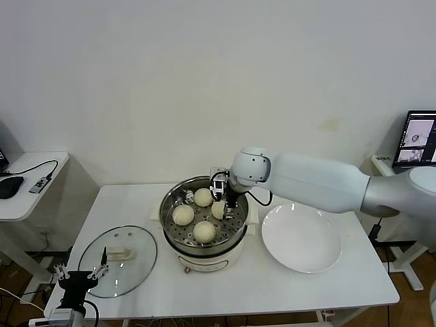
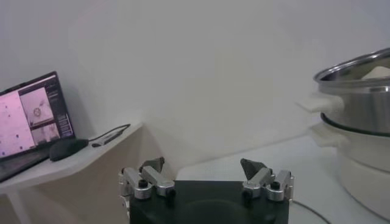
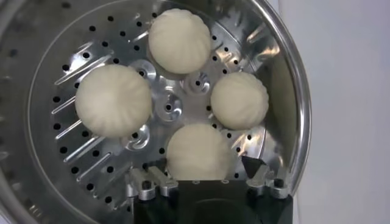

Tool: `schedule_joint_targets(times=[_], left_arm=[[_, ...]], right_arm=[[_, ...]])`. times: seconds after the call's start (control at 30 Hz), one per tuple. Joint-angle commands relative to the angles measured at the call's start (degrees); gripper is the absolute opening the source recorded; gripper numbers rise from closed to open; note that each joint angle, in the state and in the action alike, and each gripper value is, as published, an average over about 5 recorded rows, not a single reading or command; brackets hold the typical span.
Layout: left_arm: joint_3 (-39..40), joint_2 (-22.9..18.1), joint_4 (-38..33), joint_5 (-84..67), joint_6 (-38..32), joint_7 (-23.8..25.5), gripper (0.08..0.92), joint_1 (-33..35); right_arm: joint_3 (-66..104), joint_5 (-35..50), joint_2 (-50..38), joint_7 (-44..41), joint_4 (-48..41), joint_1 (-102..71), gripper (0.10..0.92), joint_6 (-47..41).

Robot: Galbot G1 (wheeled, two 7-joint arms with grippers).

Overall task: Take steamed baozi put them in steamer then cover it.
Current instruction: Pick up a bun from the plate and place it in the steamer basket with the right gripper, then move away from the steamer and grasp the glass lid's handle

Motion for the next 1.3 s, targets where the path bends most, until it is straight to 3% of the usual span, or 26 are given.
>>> schedule_joint_targets(times=[0.03, 0.17, 0.37, 0.53, 0.7, 0.9, 1.07, 1.3], left_arm=[[-0.1, 0.1, -0.1, 0.0, 0.0, 0.0, 0.823, 0.0], [0.4, -0.3, -0.1, 0.0, 0.1, 0.0, 0.823, -0.5], [1.7, -0.4, -0.2, -0.5, 0.0, 0.3, 0.823, -0.9], [2.3, -0.3, -0.2, -1.0, -0.3, 0.6, 0.823, -1.2], [2.8, -0.2, -0.1, -1.0, -0.6, 0.9, 0.823, -1.3], [3.6, -0.6, -0.1, -0.6, -0.9, 0.7, 0.823, -1.4], [4.4, -0.5, 0.2, 2.5, -1.6, -0.3, 0.823, -1.5], [4.0, 0.5, 3.3, 18.9, -1.1, -2.2, 0.823, -2.5]], right_arm=[[2.2, -0.2, -7.9, -2.1, 9.0, 2.3, 0.822, 0.1], [5.5, 0.9, -13.3, 1.2, 13.8, -0.2, 0.823, 0.9], [18.4, 6.3, -23.3, 16.5, 21.4, -13.5, 0.823, 6.3], [38.4, 2.7, -30.9, 27.2, 27.3, -36.8, 0.823, 16.7], [58.9, 0.2, -32.7, 32.9, 30.3, -60.3, 0.823, 25.3], [79.3, -5.7, -25.8, 34.7, 29.8, -81.3, 0.823, 36.6], [95.3, -13.0, -14.1, 31.0, 28.1, -93.9, 0.823, 45.3], [110.6, -20.0, 4.3, 27.7, 30.3, -105.2, 0.823, 48.4]])
